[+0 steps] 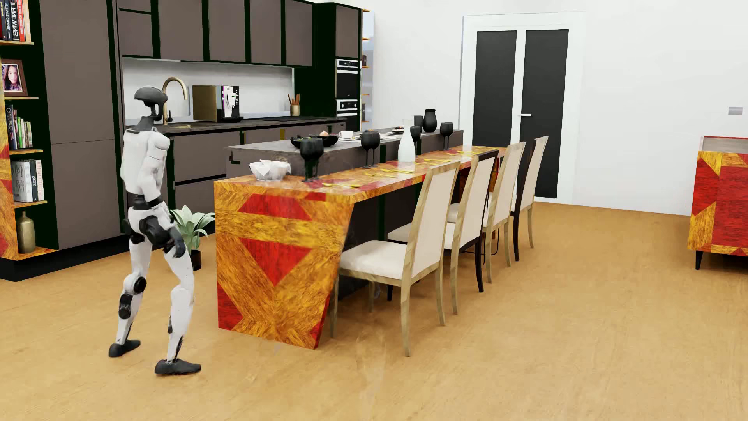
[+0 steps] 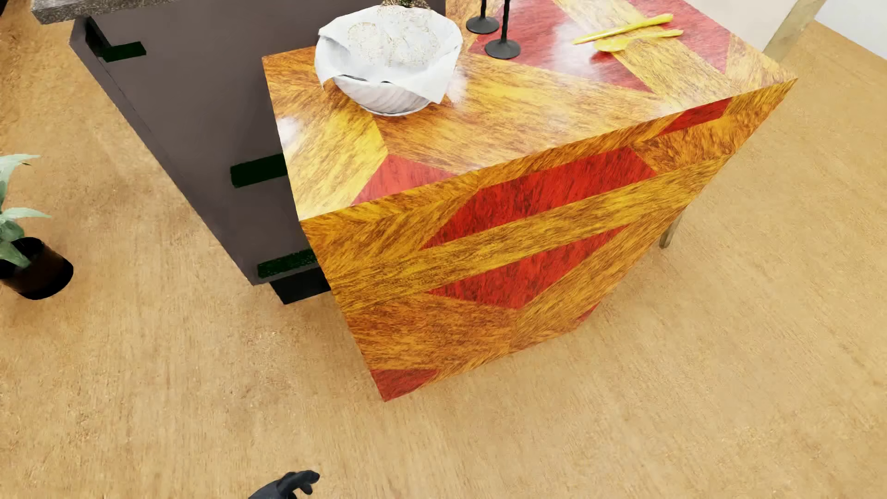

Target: Move towards the chair

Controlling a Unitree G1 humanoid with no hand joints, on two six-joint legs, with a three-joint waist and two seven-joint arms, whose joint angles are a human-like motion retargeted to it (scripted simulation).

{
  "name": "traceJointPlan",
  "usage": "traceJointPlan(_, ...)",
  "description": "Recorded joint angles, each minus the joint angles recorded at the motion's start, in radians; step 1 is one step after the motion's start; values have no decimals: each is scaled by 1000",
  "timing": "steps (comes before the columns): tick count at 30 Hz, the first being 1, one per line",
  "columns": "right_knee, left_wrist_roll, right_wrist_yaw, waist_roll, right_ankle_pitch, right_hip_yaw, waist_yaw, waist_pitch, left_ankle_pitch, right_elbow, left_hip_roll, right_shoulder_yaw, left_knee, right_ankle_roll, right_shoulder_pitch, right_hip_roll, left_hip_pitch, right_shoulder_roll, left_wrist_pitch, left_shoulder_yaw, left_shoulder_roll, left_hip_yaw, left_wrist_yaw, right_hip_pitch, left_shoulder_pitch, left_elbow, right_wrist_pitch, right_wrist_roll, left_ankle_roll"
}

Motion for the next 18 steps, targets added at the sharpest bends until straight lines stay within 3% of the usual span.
traceJointPlan(1,-24,-9,-9,-1,18,-110,1,-4,1,4,15,-10,4,-13,-1,-39,12,2,5,-1,2,15,4,30,6,-13,7,-6,-19)
traceJointPlan(2,-36,-22,-17,-1,53,-176,-1,-7,3,11,36,-19,10,9,-7,-51,23,7,5,2,9,26,6,54,17,-29,12,-9,-44)
traceJointPlan(3,-30,-34,-30,-1,50,-177,-6,-9,8,18,64,-28,21,65,-16,-35,33,14,4,4,18,33,18,61,33,-45,18,-6,-72)
traceJointPlan(6,-1,-56,-10,17,-23,-179,-13,-4,98,74,208,-3,119,22,-76,86,21,22,7,8,62,7,30,79,99,-77,0,-16,-98)
traceJointPlan(7,-18,-58,0,29,-36,-179,-10,-1,156,90,274,21,210,-1,-104,144,-21,17,11,6,78,-10,23,93,121,-78,-7,-38,-24)
traceJointPlan(8,-43,-58,-7,45,-44,-172,-7,2,198,109,349,39,309,-23,-132,204,-64,12,21,0,80,4,18,111,150,-79,-20,-61,171)
traceJointPlan(9,-76,-55,-9,61,-48,-158,1,6,179,115,394,49,408,-44,-161,260,-108,4,28,-5,77,11,10,132,177,-78,-35,-70,263)
traceJointPlan(10,-102,-50,5,76,-51,-129,16,11,132,112,386,58,521,-63,-197,307,-173,-4,33,-8,67,-39,3,151,209,-82,-45,-67,290)
traceJointPlan(12,-144,-55,62,94,-54,-44,52,18,96,98,280,104,737,-95,-265,383,-323,-36,38,7,23,-169,2,185,268,-87,-81,-70,272)
traceJointPlan(14,-178,-60,122,103,-59,50,80,20,97,77,181,192,845,-124,-333,448,-441,-77,40,20,-24,-187,0,214,313,-74,-118,-104,248)
traceJointPlan(16,-217,-36,160,108,-61,151,101,19,108,49,72,285,842,-154,-394,512,-536,-98,29,-11,-44,-181,-20,254,345,-56,-147,-135,250)
traceJointPlan(18,-259,-9,178,108,-62,242,111,17,125,6,-94,356,724,-184,-427,567,-609,-96,11,-53,-41,-222,-63,305,361,-45,-174,-129,220)
